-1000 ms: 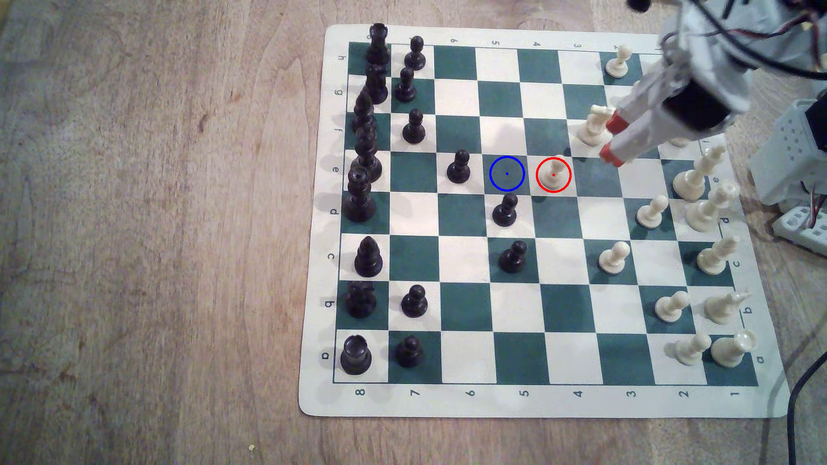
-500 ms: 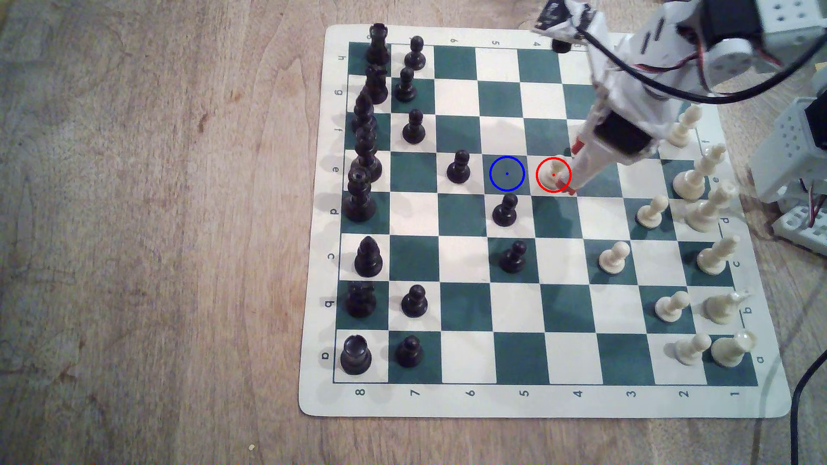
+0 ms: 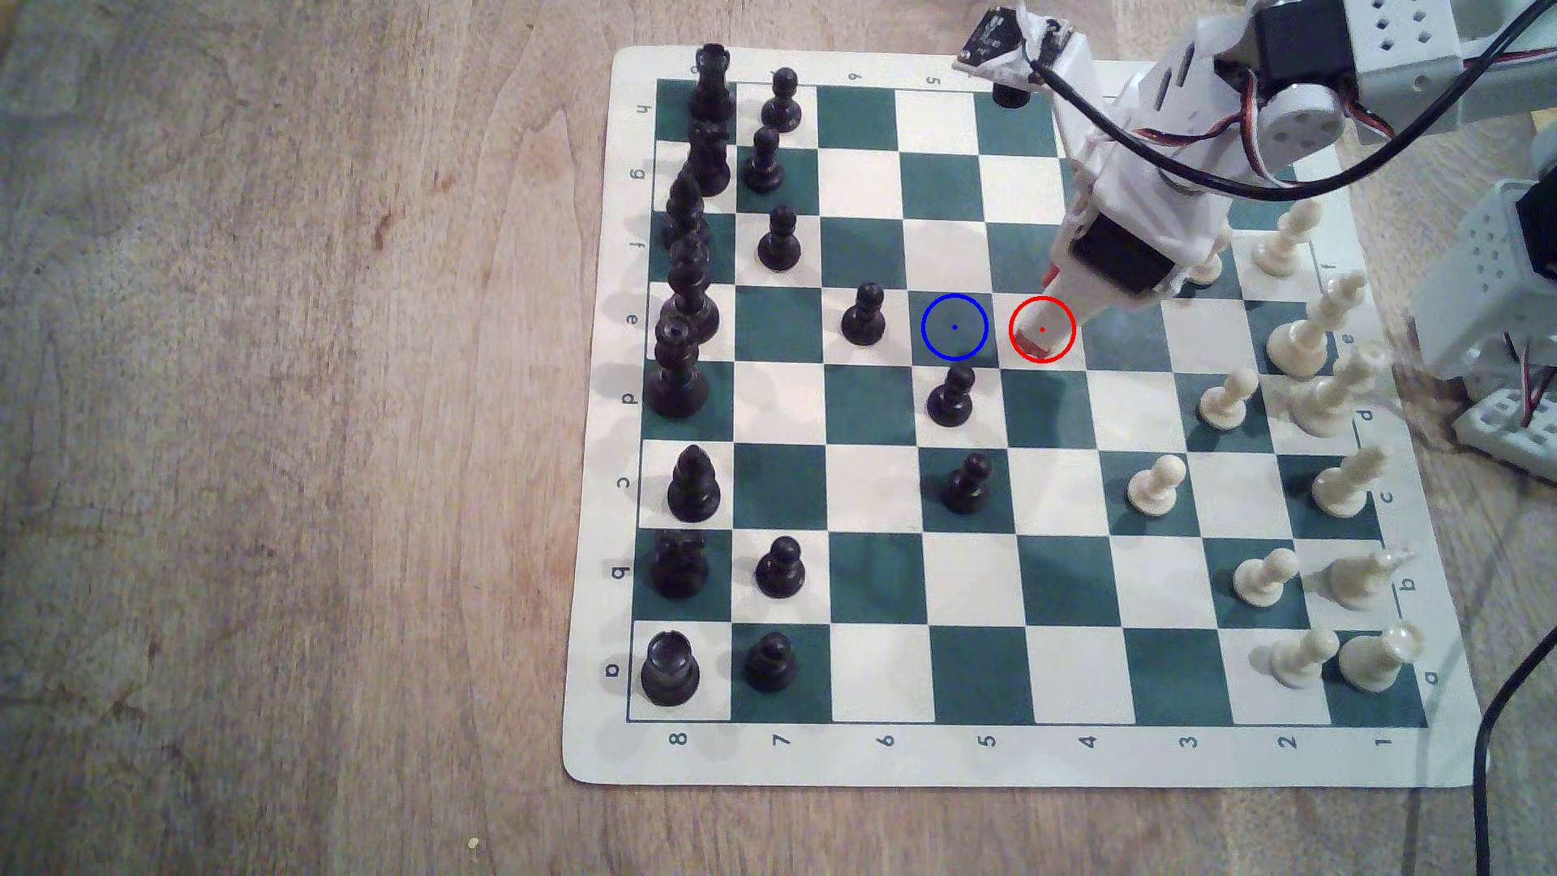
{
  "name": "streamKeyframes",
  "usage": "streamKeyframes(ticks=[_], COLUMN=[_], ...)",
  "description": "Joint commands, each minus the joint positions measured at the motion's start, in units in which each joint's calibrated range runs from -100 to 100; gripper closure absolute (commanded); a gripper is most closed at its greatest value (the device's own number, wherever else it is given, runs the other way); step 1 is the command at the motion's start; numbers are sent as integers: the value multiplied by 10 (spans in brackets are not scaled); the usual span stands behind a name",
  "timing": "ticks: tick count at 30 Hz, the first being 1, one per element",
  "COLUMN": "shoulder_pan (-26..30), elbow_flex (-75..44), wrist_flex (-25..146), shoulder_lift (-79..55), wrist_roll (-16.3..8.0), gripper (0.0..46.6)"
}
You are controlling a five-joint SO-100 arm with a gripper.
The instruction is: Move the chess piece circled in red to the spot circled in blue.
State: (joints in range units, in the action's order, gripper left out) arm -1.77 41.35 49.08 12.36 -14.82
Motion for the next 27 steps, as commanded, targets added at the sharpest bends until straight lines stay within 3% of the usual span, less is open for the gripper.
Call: streamKeyframes(ticks=[1,14,17,21,27], shoulder_pan=[11,14,16,16,16], elbow_flex=[-43,-42,-41,-37,-35], wrist_flex=[-6,-7,-8,-11,-14], shoulder_lift=[4,-11,-11,-8,1], wrist_roll=[-5,-5,-4,-5,-3], gripper=[330,346,371,448,464])
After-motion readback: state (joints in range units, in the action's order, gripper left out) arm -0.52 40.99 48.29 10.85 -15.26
